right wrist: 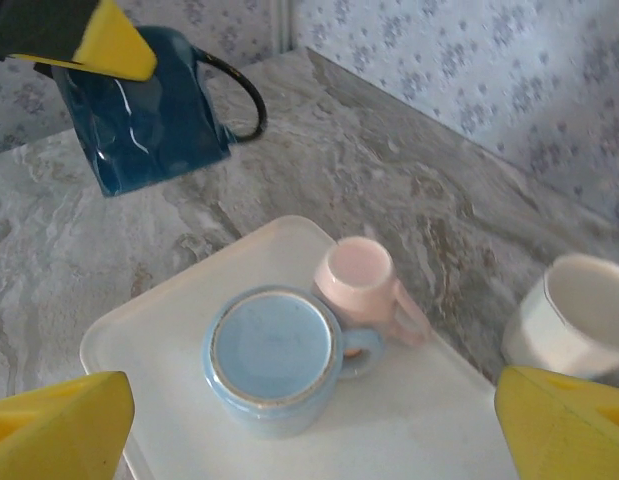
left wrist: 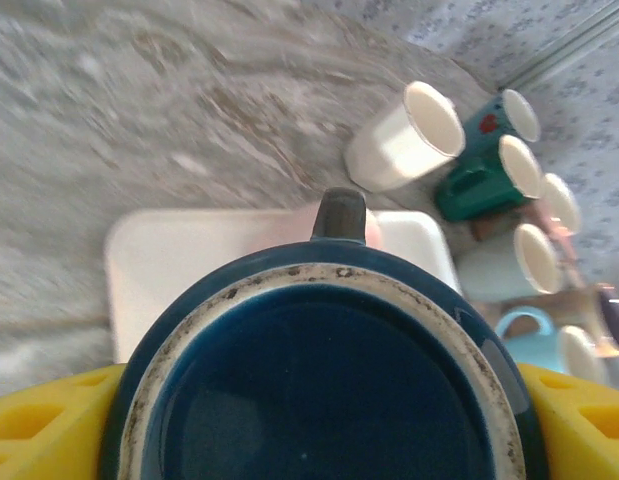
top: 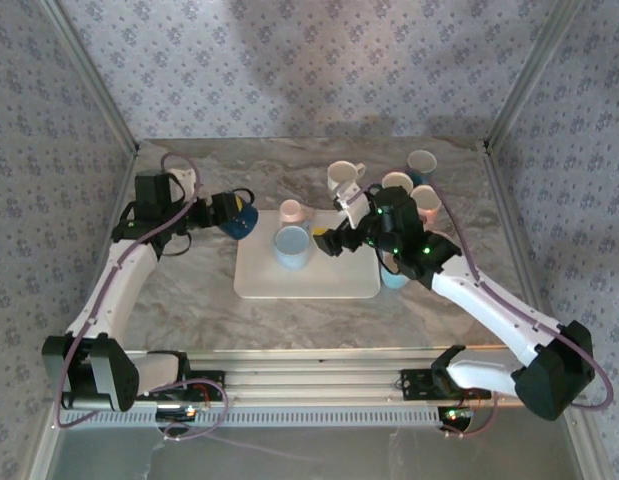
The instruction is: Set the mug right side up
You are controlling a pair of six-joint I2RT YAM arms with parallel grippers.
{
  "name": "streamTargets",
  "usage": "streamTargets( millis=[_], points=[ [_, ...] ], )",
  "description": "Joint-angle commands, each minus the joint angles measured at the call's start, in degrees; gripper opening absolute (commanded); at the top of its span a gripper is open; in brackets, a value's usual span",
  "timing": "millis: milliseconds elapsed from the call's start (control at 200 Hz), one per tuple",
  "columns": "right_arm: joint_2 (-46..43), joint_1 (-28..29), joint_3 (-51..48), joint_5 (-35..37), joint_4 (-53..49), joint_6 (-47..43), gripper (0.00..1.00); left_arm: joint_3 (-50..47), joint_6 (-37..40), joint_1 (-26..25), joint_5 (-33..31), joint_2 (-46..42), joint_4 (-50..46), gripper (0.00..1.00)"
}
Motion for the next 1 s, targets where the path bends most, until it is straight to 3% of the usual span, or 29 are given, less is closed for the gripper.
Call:
streamTargets(
  millis=[0,225,400,580,640,994],
  points=[
    [1.65,2.92,3.2,0.65,1.85,-9.52,0.93,4.73,-12.01,-0.03,10.33,0.52,-1.01,0.37],
    [4.28,8.69,2.01,4.22,5.91,-24.01,0.91,5.92,-24.38,-0.05,15.93,3.41,-0.18,0.33],
    [5.25,8.63,-1.91,0.93,13.25,-31.12,0.91,10.06,-24.55,-0.71,21.77,7.07,-4.82,0.32],
    [6.8,8.44,-2.49,0.17,19.2,-32.69,0.85,14.63,-22.35,-3.4,24.87,10.42,-11.42,0.27],
    [7.42,8.24,-1.92,0.2,20.51,-32.04,0.76,15.19,-21.98,-3.98,25.02,10.89,-11.8,0.25],
    [9.98,7.21,-1.55,1.49,25.99,-30.69,0.63,16.65,-23.04,-6.22,24.88,11.85,-12.39,0.25]
  ],
)
